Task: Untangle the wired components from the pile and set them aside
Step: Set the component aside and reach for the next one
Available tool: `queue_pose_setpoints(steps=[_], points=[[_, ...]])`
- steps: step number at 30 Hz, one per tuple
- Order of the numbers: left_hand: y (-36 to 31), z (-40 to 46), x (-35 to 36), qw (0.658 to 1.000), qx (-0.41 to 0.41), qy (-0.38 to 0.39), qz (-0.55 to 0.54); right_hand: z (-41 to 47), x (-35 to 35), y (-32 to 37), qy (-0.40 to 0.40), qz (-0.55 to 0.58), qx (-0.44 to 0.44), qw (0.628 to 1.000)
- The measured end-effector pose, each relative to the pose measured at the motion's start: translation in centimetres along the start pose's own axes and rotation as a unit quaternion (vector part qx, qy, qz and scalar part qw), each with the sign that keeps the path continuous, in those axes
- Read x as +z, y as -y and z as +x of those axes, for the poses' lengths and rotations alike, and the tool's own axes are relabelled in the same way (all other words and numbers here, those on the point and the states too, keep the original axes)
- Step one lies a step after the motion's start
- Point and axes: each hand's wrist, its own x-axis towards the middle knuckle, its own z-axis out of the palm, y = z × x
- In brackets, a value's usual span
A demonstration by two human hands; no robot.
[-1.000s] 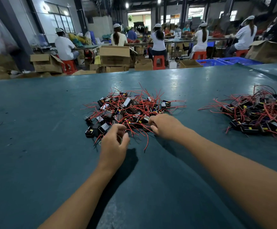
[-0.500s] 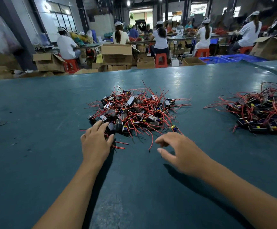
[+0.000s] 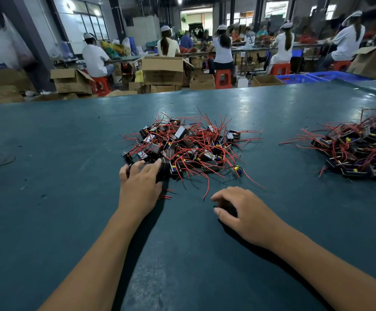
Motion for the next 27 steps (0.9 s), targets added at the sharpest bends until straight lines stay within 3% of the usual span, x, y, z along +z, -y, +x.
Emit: queue_pose_setpoints(steps=[6,14,18,23,27], points=[[0.0,0.2,0.5,0.992,-0.1,-0.041,-0.067,0.1,0.1,0.1,0.005,-0.004,0.003,1.0],[0.3,-0.1,-0.1,0.991,-0.098,-0.054,-0.076,0.1,0.1,0.0,0.011,0.003,0.008,1.0],[0.0,-0.1,-1.3,0.976,-0.114,-0.125,-0.137,0.1,0.1,-0.1,0.013,0.003,0.009,1.0],[-0.7,-0.7,-3.7,0.947,-0.01,-0.284,-0.151,0.3,0.2,-0.1,0.008,0.003,0.01,1.0],[-1.5,-1.1,-5.1,0.916,0.1,-0.354,-0.161,0.4,0.1,0.1,-0.009,0.025,0.009,1.0]])
